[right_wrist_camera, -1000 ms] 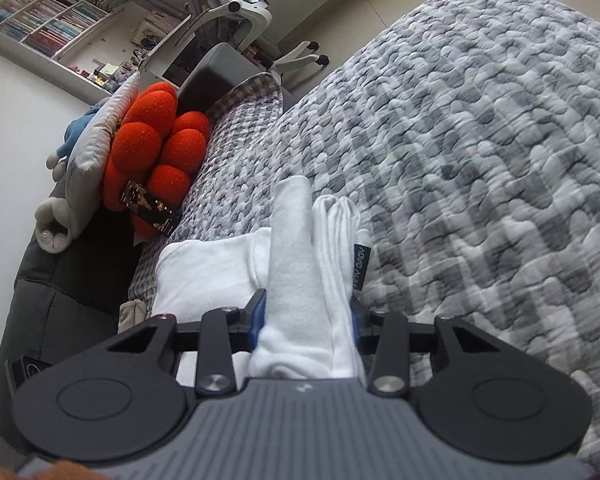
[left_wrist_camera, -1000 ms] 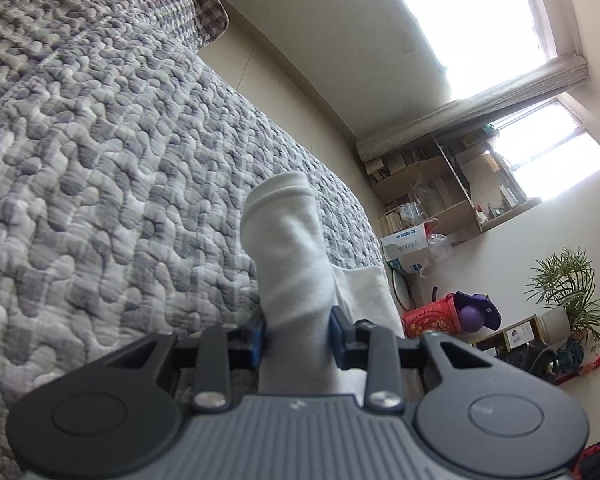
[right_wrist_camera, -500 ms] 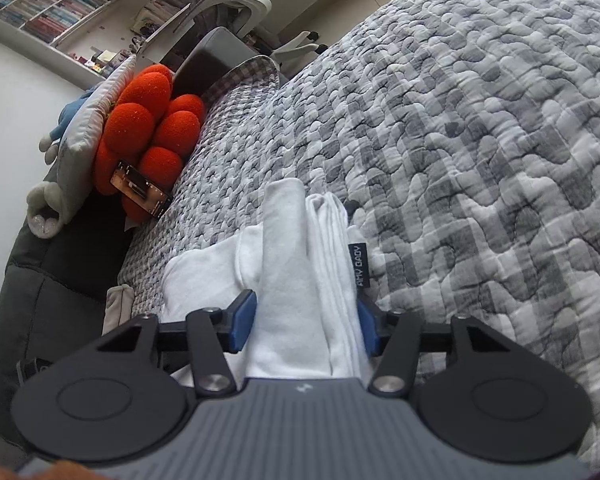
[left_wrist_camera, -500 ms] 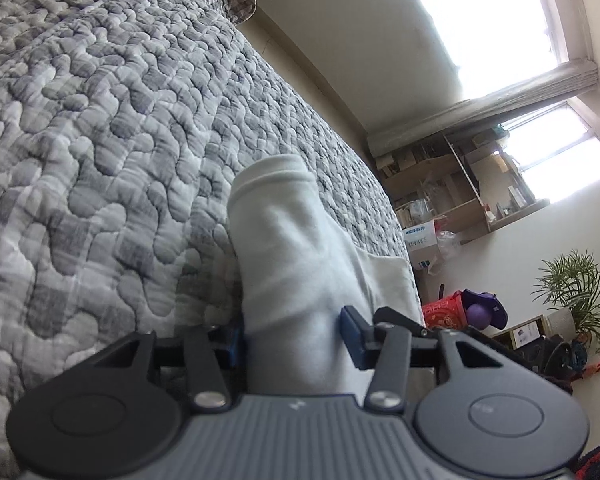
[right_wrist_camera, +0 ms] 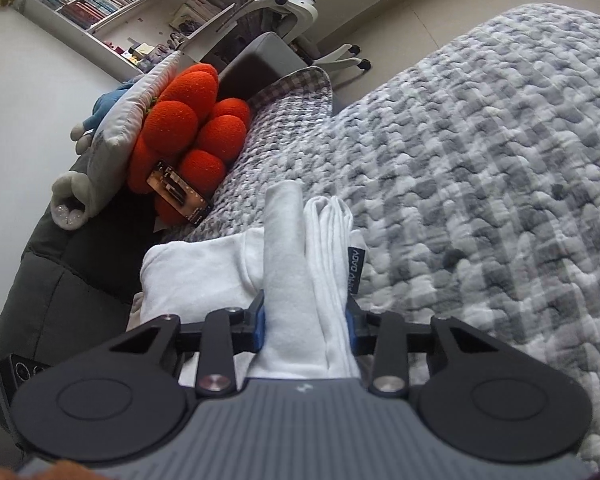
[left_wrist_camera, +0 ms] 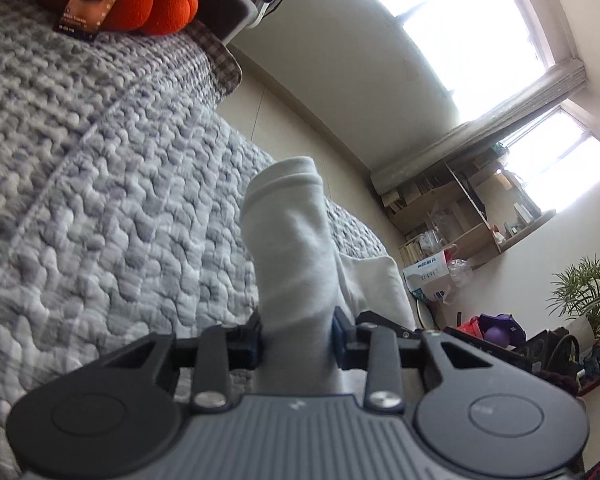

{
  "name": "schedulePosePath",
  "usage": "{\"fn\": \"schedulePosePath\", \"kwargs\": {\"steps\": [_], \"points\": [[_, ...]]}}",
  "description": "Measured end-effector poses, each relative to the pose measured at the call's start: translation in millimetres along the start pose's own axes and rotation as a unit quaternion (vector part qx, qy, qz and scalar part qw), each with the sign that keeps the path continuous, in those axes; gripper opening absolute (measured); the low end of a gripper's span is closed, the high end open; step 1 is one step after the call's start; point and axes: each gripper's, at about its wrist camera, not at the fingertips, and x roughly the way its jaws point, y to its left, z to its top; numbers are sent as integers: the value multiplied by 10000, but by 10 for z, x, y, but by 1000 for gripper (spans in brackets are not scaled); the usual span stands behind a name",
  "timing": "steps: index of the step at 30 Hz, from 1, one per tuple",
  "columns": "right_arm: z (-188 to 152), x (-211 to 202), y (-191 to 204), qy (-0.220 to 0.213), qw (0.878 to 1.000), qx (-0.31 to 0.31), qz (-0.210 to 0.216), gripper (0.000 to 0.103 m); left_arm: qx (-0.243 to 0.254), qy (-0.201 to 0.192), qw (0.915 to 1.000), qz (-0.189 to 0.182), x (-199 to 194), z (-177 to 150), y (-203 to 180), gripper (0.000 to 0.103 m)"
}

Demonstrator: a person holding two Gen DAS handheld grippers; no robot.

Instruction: Fold clothes

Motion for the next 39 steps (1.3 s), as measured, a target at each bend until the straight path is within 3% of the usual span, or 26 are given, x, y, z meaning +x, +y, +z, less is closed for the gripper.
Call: {"fn": "schedulePosePath", "kwargs": {"steps": [9, 13, 22, 39], "points": [[177, 561, 557, 315, 9981, -425, 316, 39, -162, -435, 9986, 249, -353, 331, 350, 33], [117, 859, 728, 546, 9963, -591, 310, 39, -511, -616, 9965, 260, -455, 353, 657, 32], [43, 1448, 958, 807, 9920, -858, 451, 39, -1215, -869, 9884, 262, -565, 527, 1286, 32], [25, 2300, 1538, 1249, 9798, -1285, 889, 39, -1649, -1700, 9697, 606, -949, 769, 1800, 31]]}}
